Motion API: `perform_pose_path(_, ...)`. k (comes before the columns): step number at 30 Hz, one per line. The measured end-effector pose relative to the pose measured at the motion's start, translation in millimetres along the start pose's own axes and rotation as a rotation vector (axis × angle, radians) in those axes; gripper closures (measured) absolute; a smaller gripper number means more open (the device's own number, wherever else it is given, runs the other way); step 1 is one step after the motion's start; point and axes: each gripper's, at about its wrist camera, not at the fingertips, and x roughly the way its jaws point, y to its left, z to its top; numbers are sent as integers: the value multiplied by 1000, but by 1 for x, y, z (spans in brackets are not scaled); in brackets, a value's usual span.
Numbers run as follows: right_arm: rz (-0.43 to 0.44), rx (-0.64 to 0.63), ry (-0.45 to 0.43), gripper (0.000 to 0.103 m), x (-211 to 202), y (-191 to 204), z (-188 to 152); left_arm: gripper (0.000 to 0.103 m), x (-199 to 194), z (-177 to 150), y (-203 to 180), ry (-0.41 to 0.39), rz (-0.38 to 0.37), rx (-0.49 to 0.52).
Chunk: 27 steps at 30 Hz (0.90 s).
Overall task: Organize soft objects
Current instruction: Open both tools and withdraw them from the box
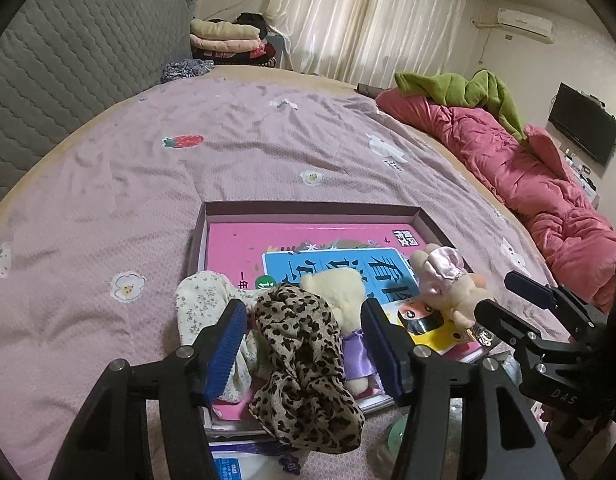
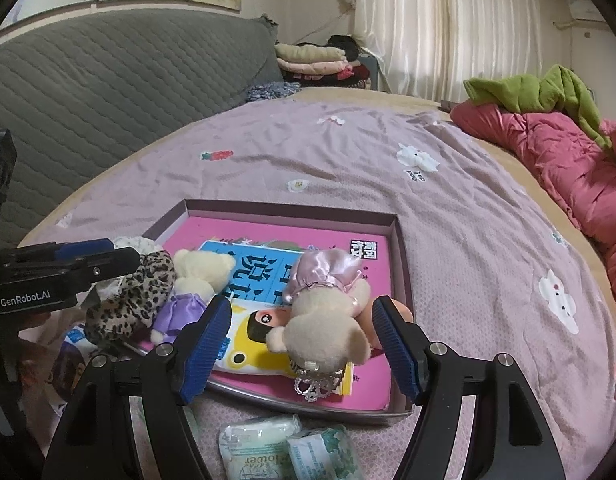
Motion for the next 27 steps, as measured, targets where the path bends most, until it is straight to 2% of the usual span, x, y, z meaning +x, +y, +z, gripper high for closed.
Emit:
perform_pose_path(13,17,8,-38,28,-16,-7,-3,44,-19,-8,3,-28,36,-4)
perform_pose_path(27,-4,13,-114,28,-51,-30,-13,44,-40,-19,4,-74,62,-18)
